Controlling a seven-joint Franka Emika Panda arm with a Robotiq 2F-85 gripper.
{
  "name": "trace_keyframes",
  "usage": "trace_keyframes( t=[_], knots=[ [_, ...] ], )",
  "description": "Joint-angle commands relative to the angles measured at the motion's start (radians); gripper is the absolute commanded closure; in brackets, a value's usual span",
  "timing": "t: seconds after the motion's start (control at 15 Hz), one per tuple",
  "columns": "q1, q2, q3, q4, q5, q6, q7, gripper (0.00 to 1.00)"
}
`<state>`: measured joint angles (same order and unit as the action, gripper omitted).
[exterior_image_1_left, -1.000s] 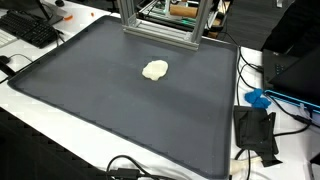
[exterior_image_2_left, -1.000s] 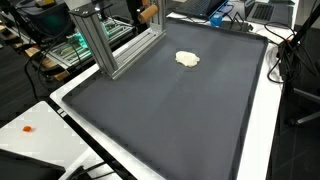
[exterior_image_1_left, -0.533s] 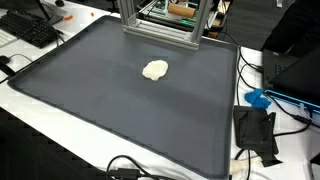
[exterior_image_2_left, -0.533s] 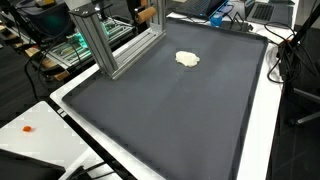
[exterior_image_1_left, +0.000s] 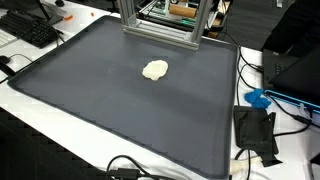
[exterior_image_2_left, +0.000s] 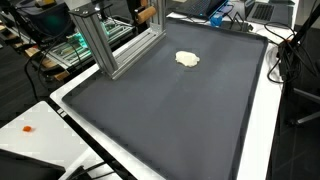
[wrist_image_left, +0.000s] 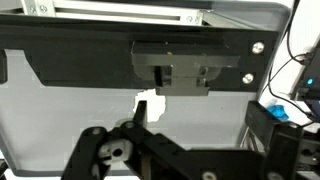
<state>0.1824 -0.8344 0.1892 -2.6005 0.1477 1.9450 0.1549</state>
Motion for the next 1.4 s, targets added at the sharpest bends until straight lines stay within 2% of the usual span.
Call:
trace_keyframes(
  t=[0.0, 0.67, 1.33],
  knots=[
    [-0.02, 0.052, 0.034, 0.059, 0.009, 0.047, 0.051, 0.0],
    [-0.103, 0.335, 0.148, 0.193, -0.049, 0.23, 0.316, 0.0],
    [-0.128, 0.568, 0.121, 0.265, -0.176, 0.296, 0.442, 0.0]
  ],
)
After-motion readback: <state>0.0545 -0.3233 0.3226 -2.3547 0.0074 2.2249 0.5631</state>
